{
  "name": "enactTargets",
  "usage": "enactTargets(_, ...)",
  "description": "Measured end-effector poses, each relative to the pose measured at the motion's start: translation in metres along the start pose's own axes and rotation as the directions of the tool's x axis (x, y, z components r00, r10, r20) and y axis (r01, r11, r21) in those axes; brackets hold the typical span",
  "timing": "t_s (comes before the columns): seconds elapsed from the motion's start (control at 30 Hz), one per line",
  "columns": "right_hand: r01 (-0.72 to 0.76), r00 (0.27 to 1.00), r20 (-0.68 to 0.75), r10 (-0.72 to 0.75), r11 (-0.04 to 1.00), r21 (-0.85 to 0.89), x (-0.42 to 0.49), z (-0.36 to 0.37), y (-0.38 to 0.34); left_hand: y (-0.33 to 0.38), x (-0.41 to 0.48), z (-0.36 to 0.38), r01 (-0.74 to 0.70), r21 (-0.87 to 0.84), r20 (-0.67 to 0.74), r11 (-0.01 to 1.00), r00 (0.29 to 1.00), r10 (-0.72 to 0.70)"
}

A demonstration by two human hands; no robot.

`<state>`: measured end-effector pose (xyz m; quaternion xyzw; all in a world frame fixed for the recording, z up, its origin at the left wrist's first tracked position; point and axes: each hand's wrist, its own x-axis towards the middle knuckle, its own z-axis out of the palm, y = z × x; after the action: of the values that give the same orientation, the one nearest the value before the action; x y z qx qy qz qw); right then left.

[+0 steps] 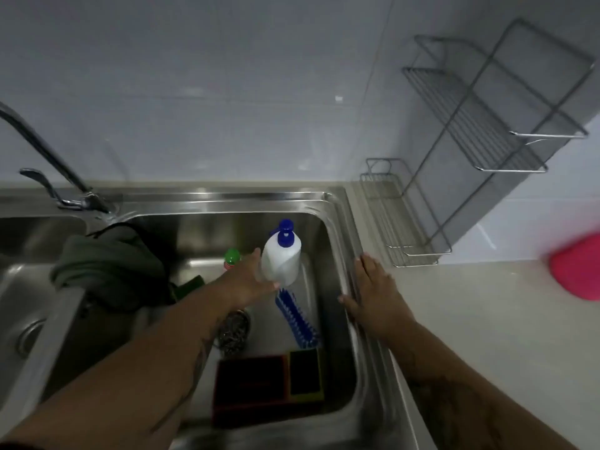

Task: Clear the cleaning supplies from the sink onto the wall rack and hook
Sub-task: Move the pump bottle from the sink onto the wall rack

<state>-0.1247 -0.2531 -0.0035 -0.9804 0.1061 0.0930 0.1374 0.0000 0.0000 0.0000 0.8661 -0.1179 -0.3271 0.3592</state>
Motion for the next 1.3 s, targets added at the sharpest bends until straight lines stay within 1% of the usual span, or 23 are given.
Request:
enactTargets(0.07, 0.021, 0.996, -0.087, -0.027, 0.998, -0.062, -0.002, 0.007, 0.0, -0.002, 0.011, 0.006, -0.048, -0.065, -0.042, 0.997, 0.998, 0.045)
enactTargets(0.13, 0.023, 0.993, -0.114, -0.033, 0.996, -0.089, -0.004, 0.012, 0.002, -0.007, 0.023, 0.015, -0.088, -0.068, -0.084, 0.994, 0.993, 0.082)
enactTargets(0.23, 0.028, 0.993, -0.111, -0.036, 0.997, -0.074, -0.002, 0.011, 0.006, -0.014, 0.04, 0.024, -0.152, -0.075, -0.176, 0.986, 0.975, 0.137)
enactTargets(0.4, 0.029, 0.992, -0.123, -0.037, 0.998, -0.064, -0.001, 0.012, 0.006, -0.017, 0.059, 0.027, -0.198, -0.173, -0.239, 0.965, 0.959, 0.154)
enactTargets(0.5, 0.029, 0.992, -0.124, -0.035, 0.998, -0.051, -0.001, 0.014, 0.008, -0.012, 0.07, 0.029, -0.193, -0.17, -0.292, 0.966, 0.946, 0.138)
enactTargets(0.57, 0.027, 0.991, -0.132, -0.034, 0.998, -0.056, 0.0, 0.015, 0.008, -0.008, 0.077, 0.03, -0.196, -0.129, -0.324, 0.972, 0.935, 0.145)
enactTargets(0.7, 0.028, 0.989, -0.141, -0.036, 0.998, -0.059, -0.001, 0.018, 0.009, 0.001, 0.085, 0.032, -0.142, -0.106, -0.332, 0.984, 0.938, 0.099)
enactTargets(0.83, 0.031, 0.989, -0.141, -0.038, 0.998, -0.053, -0.001, 0.018, 0.01, 0.001, 0.087, 0.034, -0.107, -0.034, -0.35, 0.994, 0.933, 0.088)
enactTargets(1.13, 0.046, 0.985, -0.163, -0.054, 0.998, -0.051, -0.001, 0.017, 0.009, -0.012, 0.063, 0.027, -0.202, -0.05, -0.387, 0.978, 0.907, 0.167)
enactTargets(1.3, 0.05, 0.989, -0.139, -0.055, 0.998, -0.039, -0.003, 0.011, 0.005, -0.006, 0.031, 0.008, -0.232, -0.104, -0.449, 0.967, 0.878, 0.163)
